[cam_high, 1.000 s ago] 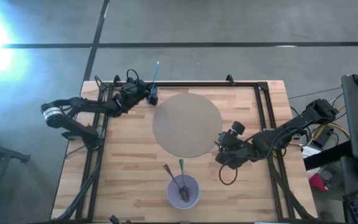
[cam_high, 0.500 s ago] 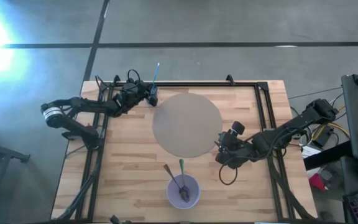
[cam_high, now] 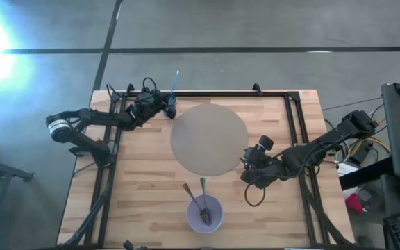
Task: Pick & Place Utensil
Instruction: Put the blue straw into the blue cup, then put the purple bowl with the utensils on the brown mat
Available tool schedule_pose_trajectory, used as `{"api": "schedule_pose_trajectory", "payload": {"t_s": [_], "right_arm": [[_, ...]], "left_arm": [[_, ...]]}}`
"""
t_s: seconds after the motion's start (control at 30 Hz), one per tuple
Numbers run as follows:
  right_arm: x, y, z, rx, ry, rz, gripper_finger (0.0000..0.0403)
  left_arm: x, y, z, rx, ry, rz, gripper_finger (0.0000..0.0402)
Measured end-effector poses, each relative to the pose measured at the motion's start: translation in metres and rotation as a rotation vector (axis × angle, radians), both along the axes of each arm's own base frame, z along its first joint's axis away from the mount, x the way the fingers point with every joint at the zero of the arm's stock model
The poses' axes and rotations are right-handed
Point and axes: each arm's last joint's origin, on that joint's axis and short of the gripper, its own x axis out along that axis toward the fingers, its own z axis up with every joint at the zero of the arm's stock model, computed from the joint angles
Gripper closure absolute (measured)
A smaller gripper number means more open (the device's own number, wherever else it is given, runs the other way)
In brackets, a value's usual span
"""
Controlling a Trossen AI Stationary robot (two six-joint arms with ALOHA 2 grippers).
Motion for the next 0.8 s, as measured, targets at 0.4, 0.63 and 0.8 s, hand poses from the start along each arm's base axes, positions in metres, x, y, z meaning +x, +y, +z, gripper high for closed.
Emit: {"api": "schedule_pose_trajectory", "payload": {"t_s": [0.4, 0.63, 0.8], "right_arm": [[0.0000, 0.0000, 0.0000, 0.000, 0.000, 0.000, 0.0225], [0.0000, 0.0000, 0.0000, 0.000, 0.001, 0.000, 0.0225], [0.0000, 0.0000, 0.0000, 0.000, 0.001, 0.000, 0.0225]], "left_arm": [[0.0002, -0.0002, -0.0002, 0.010, 0.021, -0.014, 0.0352], [0.0003, -0.0001, 0.0000, -0.004, 0.000, -0.007, 0.0290], [0.0013, 0.0007, 0.0023, 0.000, -0.008, -0.007, 0.0261]]}}
